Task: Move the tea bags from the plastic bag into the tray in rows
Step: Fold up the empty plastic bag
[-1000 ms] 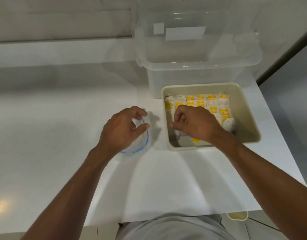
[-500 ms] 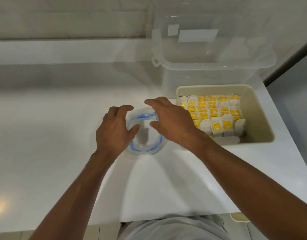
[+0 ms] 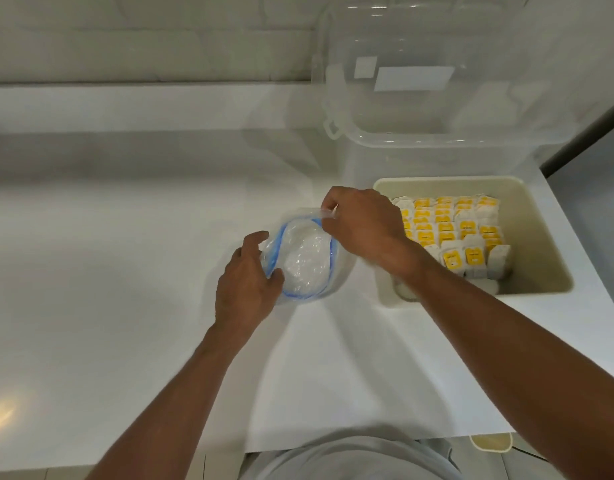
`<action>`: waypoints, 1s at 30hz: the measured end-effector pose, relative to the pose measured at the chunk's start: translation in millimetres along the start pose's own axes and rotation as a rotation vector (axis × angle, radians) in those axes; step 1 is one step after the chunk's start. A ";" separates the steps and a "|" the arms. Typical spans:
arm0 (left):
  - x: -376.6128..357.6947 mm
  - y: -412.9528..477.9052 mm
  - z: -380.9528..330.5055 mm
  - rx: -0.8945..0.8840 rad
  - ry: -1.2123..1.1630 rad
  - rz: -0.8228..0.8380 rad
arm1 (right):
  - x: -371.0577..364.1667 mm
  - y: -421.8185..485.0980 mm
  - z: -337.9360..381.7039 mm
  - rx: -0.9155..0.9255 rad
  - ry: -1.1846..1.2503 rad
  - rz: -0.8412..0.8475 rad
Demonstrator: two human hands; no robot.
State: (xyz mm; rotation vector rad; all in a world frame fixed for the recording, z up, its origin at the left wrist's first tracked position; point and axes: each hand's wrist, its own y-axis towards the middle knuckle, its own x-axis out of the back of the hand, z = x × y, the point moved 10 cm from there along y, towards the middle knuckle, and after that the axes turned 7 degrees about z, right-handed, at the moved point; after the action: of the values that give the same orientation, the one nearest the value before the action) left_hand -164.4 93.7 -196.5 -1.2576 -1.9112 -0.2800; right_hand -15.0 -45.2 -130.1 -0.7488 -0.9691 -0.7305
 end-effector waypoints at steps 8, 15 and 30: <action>40.9 17.7 -14.8 -0.099 -0.734 -0.093 | 38.1 -35.5 -29.4 0.042 0.381 -0.209; -12.2 30.0 -25.9 0.099 -1.517 0.125 | 4.7 -52.7 -23.1 -0.065 0.784 -0.209; 0.2 -8.6 -66.0 0.055 -1.158 -0.247 | -55.5 -100.1 17.4 -0.060 1.329 -0.113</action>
State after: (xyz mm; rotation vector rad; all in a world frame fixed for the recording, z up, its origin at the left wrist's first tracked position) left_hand -138.4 51.8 -151.7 -1.2409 -3.0099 0.5033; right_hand -125.0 -73.8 -151.5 -0.1293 0.2295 -1.1133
